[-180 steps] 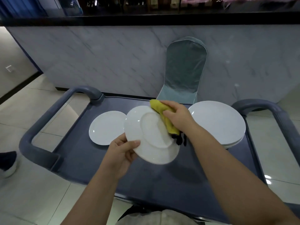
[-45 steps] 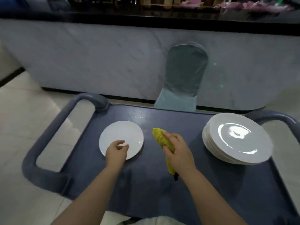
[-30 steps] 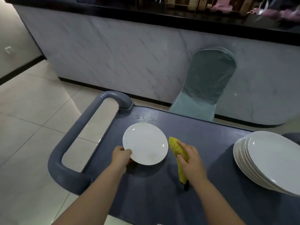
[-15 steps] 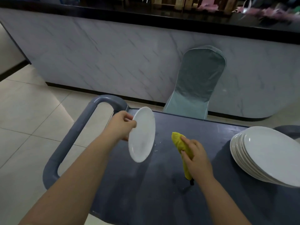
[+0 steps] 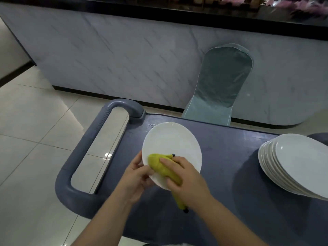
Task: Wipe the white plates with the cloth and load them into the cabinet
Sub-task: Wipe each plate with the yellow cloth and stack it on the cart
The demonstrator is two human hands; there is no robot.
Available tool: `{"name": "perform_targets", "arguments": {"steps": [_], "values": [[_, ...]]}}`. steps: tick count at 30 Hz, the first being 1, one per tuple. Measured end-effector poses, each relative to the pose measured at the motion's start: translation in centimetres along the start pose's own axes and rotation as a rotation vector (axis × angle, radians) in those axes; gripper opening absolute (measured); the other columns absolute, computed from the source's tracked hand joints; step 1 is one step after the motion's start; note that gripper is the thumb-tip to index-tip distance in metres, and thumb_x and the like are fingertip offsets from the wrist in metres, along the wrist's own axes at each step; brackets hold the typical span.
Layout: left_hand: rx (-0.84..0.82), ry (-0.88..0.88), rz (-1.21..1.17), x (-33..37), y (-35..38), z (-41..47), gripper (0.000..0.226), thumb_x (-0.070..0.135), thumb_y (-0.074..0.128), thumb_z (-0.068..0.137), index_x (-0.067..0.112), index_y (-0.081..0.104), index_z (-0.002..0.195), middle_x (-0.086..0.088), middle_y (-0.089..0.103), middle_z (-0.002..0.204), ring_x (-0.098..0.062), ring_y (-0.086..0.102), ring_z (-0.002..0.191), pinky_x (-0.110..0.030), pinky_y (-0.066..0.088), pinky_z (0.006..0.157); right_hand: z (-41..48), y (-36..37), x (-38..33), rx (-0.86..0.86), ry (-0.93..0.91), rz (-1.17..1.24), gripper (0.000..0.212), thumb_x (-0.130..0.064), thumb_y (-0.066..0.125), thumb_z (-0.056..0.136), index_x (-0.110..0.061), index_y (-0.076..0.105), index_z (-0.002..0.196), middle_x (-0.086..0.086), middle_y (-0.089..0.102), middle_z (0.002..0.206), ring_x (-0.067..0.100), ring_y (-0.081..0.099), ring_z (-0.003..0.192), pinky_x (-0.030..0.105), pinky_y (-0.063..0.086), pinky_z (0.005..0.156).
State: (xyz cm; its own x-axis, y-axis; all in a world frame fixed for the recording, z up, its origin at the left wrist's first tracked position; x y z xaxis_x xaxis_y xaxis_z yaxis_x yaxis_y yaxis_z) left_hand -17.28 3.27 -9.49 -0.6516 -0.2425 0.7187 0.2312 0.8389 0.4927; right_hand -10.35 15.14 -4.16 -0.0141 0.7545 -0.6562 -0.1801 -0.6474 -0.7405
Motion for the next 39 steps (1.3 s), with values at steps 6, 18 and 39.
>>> {"name": "perform_targets", "arguments": {"steps": [6, 18, 39], "values": [[-0.126, 0.033, 0.25, -0.3, 2.4, -1.5, 0.072, -0.003, 0.057, 0.057, 0.032, 0.068, 0.118, -0.003, 0.072, 0.103, -0.018, 0.067, 0.085, -0.037, 0.057, 0.064, 2.3, -8.7, 7.8, 0.342, 0.228, -0.07, 0.051, -0.017, 0.061, 0.092, -0.031, 0.048, 0.139, 0.003, 0.049, 0.126, 0.023, 0.051, 0.111, 0.029, 0.041, 0.091], [-0.181, 0.033, 0.354, -1.7, 5.1, -1.8, 0.079, -0.002, 0.058, 0.057, 0.034, 0.063, 0.128, -0.004, 0.068, 0.106, -0.025, 0.062, 0.094, -0.044, 0.056, 0.071, -3.1, -8.4, 11.2, 0.337, 0.305, -0.062, 0.053, -0.013, 0.06, 0.093, -0.034, 0.045, 0.139, 0.001, 0.048, 0.129, 0.023, 0.049, 0.117, 0.032, 0.04, 0.101], [-0.157, 0.159, 0.427, -0.4, 6.7, -1.4, 0.064, -0.017, 0.054, 0.08, 0.034, 0.068, 0.118, -0.005, 0.072, 0.102, -0.018, 0.068, 0.085, -0.043, 0.059, 0.071, -6.3, -4.4, 4.8, 0.108, 0.157, 0.134, 0.055, -0.029, 0.056, 0.093, -0.045, 0.029, 0.138, -0.011, 0.034, 0.136, 0.007, 0.034, 0.128, 0.024, 0.03, 0.108]]}}
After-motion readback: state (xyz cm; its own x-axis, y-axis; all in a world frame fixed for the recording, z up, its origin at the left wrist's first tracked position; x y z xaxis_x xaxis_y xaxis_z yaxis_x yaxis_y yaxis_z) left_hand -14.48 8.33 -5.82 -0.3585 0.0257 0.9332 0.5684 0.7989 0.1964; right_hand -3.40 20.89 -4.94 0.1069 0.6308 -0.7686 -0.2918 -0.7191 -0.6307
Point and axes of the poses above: each hand's wrist, its own z-axis towards the middle knuckle, its own y-axis out of the palm, x = y × z, the point moved 10 cm from there along z, towards the middle knuckle
